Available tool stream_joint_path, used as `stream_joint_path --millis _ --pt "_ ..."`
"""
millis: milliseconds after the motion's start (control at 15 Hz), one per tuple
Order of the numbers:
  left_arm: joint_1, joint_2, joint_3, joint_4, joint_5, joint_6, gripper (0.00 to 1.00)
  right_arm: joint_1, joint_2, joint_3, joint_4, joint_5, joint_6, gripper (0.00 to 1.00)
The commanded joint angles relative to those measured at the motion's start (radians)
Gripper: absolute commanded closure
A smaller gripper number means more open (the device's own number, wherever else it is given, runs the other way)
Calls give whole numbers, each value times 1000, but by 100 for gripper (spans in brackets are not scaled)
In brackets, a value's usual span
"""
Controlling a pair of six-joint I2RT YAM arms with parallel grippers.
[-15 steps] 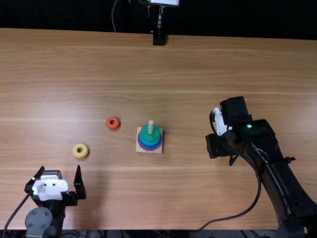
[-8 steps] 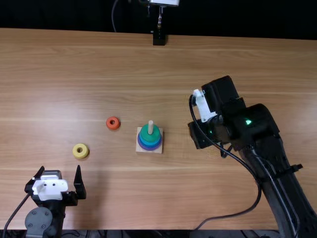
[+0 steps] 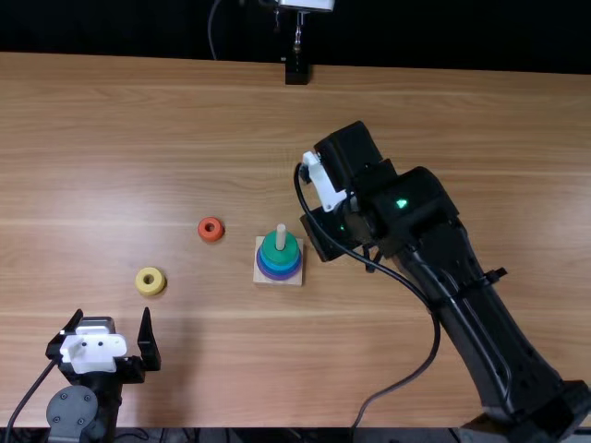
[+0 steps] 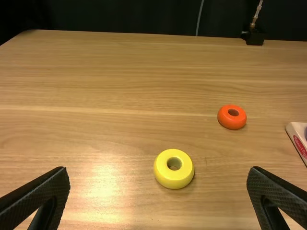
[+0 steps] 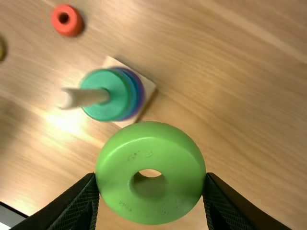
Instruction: Build the Hanoi tower: stack the rings onto the peg from bottom to top in this color order: purple, dark blue, light blue, dark green, light green, yellow, orange.
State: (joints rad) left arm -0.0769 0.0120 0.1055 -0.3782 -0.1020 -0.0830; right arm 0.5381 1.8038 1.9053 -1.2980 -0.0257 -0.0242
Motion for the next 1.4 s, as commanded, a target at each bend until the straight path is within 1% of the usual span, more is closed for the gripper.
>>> stream_joint_path --millis 0,400,667,800,1333 --pt "0 -12 -105 -84 -8 0 0 28 11 40 -3 -4 2 100" --pt "0 -12 -105 -84 -8 0 0 91 114 133 -3 -2 8 100" --pt "0 -12 -105 -86 -8 0 0 117 158 182 -3 -2 8 100" --pt "0 -12 -105 -86 -8 0 0 118 167 204 -5 -2 8 100" --pt "0 -12 -105 -84 -8 0 0 120 189 190 -6 4 4 100"
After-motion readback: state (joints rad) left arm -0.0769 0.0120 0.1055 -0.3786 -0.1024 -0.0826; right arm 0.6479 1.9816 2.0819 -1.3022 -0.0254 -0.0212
